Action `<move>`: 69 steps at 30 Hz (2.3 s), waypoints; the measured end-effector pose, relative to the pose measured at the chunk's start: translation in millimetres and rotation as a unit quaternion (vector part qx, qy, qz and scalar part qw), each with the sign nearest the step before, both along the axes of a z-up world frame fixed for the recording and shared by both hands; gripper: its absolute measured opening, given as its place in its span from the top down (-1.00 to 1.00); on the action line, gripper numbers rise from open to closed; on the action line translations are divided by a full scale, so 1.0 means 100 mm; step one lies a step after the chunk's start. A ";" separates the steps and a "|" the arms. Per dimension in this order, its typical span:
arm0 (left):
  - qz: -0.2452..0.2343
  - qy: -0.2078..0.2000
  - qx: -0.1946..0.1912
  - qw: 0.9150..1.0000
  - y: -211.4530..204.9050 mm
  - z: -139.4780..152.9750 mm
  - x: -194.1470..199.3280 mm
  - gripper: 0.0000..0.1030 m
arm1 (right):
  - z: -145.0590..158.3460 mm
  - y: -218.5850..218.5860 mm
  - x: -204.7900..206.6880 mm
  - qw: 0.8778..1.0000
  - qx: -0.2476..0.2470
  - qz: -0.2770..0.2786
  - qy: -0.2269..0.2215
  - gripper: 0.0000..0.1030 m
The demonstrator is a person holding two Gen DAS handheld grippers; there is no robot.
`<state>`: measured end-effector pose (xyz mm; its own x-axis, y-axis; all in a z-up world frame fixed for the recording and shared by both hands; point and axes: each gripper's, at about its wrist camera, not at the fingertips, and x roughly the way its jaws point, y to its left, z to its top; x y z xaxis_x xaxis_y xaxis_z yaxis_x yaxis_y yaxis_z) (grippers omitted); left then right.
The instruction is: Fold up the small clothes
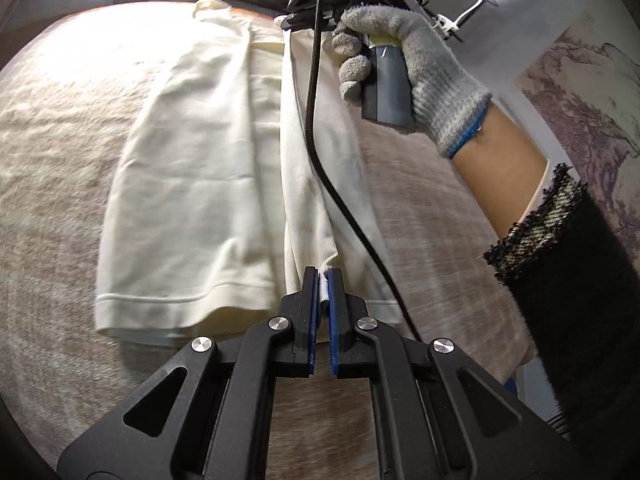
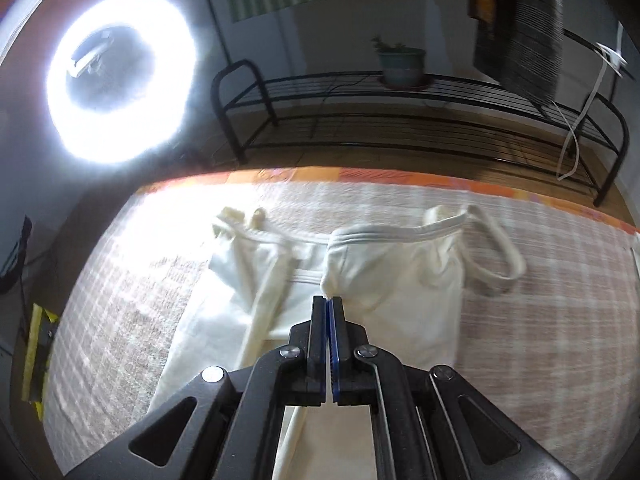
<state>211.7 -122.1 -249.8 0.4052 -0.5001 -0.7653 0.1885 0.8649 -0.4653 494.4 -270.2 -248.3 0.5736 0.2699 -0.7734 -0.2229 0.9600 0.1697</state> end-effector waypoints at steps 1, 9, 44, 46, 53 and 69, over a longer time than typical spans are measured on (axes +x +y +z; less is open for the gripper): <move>0.003 0.003 0.004 1.000 0.01 -0.03 0.01 0.96 | -0.04 0.06 0.01 1.000 -0.006 0.003 0.002 1.00; -0.013 0.009 0.017 1.000 -0.03 0.01 0.07 0.87 | -0.26 0.19 0.04 0.999 -0.025 0.012 0.031 0.44; 0.075 0.066 -0.039 0.994 1.01 -0.31 0.14 0.90 | -0.58 -0.64 -2.86 0.975 0.150 0.002 0.163 0.47; 0.075 0.059 -0.039 0.995 1.01 -0.25 0.12 0.91 | -0.59 -0.62 -2.81 0.972 0.162 0.015 0.168 0.98; 0.084 0.024 -0.065 0.994 1.17 0.03 0.00 0.93 | -0.26 -0.87 -2.95 0.968 0.212 0.012 0.131 1.00; 0.085 0.039 -0.058 0.994 1.14 -0.01 0.17 0.93 | -0.42 -0.91 -2.77 0.962 0.220 0.023 0.158 1.00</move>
